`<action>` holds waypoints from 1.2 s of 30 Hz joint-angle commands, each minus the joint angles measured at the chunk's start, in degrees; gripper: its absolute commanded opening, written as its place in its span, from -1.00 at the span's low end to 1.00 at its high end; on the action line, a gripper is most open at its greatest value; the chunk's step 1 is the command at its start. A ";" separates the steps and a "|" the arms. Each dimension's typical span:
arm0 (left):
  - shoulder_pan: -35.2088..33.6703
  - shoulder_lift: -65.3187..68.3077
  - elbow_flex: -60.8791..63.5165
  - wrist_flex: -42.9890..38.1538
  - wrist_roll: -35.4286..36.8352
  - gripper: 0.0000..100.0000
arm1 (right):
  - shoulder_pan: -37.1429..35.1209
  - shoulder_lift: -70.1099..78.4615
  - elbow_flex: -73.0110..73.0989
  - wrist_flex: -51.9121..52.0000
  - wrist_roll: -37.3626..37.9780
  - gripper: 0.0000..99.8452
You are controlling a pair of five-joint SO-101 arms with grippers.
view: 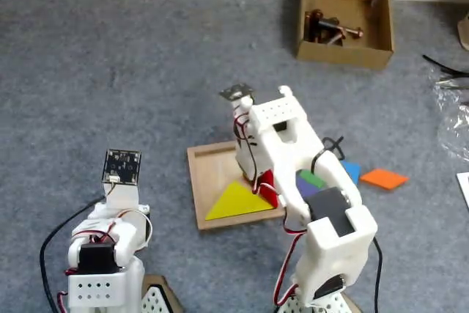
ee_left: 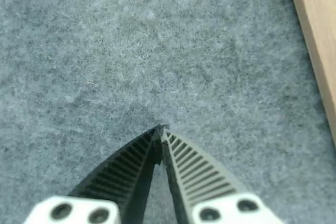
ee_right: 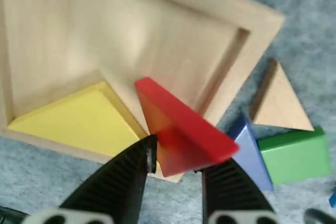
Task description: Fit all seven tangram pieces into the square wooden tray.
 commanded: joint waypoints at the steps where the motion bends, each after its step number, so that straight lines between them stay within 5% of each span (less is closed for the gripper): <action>1: -0.57 0.13 1.19 0.26 0.26 -0.99 | 1.80 -2.86 -3.12 0.57 0.53 -0.78; 36: -0.57 0.13 1.19 0.26 0.26 -0.99 | -2.07 -2.86 -2.59 -0.48 0.44 -0.78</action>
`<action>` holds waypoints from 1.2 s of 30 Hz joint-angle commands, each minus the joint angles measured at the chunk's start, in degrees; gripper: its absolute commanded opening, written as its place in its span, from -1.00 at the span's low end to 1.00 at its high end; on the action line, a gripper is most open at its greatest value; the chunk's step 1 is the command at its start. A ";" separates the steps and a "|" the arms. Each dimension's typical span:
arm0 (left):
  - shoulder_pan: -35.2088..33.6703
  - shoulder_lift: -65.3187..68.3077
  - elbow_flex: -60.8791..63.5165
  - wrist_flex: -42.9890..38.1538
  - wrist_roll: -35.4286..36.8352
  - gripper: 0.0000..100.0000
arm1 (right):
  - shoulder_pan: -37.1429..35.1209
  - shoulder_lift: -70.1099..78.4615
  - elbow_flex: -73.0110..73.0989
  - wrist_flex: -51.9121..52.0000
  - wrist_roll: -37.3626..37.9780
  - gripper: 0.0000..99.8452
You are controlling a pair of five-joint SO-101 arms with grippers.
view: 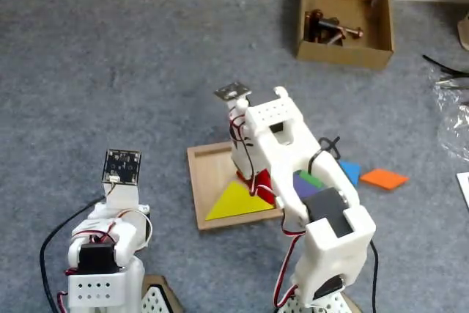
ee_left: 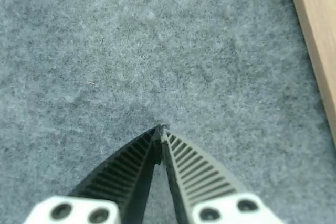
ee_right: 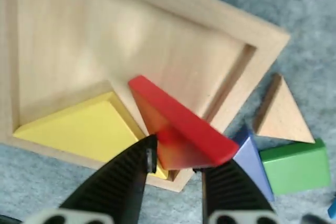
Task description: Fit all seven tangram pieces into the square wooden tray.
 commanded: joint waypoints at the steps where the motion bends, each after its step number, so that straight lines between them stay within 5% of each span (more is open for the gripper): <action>1: -0.57 0.13 1.19 0.26 0.26 -0.99 | -0.75 -3.12 -2.59 2.07 0.44 -0.77; 30: -0.57 0.13 1.19 0.26 0.26 -0.99 | 5.58 -3.38 -3.21 3.12 3.60 -0.78; 36: -0.57 0.13 1.19 0.26 0.26 -0.99 | 7.25 -10.86 -2.77 3.56 3.60 -0.93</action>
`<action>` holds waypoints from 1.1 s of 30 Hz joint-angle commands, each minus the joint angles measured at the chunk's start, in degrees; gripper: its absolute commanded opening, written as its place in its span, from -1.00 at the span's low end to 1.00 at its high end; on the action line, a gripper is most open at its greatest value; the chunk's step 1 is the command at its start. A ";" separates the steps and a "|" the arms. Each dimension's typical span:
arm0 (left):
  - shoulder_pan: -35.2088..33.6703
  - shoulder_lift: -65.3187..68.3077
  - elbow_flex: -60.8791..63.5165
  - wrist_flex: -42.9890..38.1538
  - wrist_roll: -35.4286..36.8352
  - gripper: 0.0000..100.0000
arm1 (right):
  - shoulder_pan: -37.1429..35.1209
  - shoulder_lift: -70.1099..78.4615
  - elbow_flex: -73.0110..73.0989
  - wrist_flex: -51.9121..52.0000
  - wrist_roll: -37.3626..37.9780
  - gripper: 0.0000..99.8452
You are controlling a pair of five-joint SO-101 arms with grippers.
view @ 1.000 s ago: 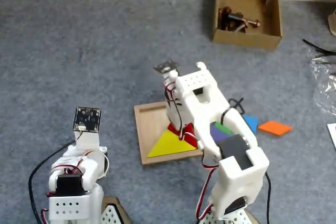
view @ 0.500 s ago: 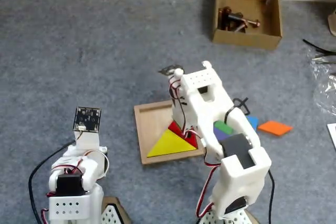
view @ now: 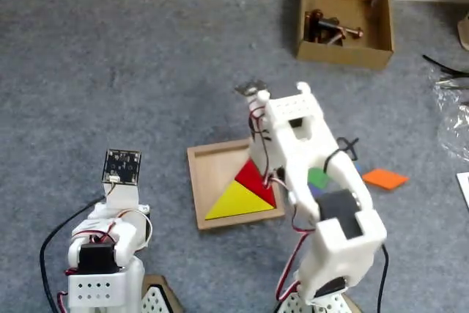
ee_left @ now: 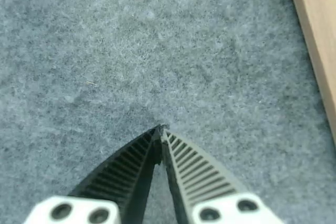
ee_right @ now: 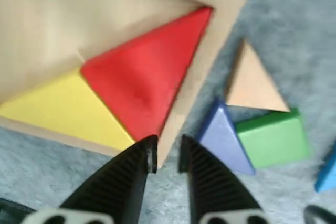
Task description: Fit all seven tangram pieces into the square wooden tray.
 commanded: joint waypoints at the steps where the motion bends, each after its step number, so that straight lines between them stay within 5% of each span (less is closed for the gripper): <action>1: -0.57 0.13 1.19 0.26 0.26 -0.99 | 0.92 -9.54 -2.77 -0.48 0.62 -0.93; 19: -0.57 0.13 1.19 0.26 0.26 -0.99 | 11.91 -42.15 17.27 0.57 0.97 -0.93; 33: -0.57 0.13 1.19 0.26 0.26 -0.99 | 31.96 -57.27 22.37 -1.19 1.14 -0.93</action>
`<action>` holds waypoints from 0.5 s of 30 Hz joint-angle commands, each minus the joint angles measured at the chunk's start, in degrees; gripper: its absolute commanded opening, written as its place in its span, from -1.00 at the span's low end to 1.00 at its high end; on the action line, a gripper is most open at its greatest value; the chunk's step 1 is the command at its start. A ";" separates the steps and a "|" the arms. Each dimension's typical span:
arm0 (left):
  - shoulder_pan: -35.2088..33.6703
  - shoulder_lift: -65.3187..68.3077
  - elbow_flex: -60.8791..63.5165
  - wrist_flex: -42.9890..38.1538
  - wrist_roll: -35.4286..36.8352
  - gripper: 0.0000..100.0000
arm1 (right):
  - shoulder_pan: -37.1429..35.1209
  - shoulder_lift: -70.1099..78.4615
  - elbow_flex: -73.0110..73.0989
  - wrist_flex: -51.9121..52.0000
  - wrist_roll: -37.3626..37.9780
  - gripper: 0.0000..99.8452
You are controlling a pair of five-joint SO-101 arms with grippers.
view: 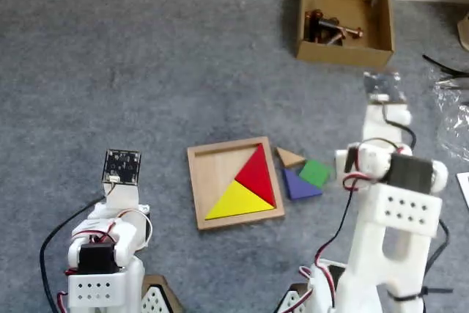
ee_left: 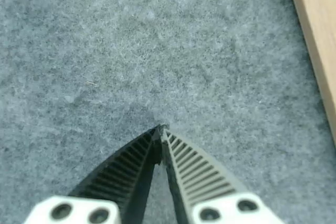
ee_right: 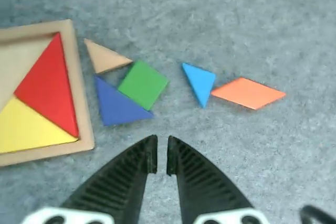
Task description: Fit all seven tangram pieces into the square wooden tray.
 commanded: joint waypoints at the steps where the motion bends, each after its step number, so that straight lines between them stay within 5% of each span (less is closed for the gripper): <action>1: -0.57 0.13 1.19 0.26 0.26 -0.99 | 3.74 -2.68 2.24 -3.03 1.32 -0.93; 15: -0.57 0.13 1.19 0.26 0.26 -0.99 | 19.38 -2.51 18.33 -25.36 14.77 -0.93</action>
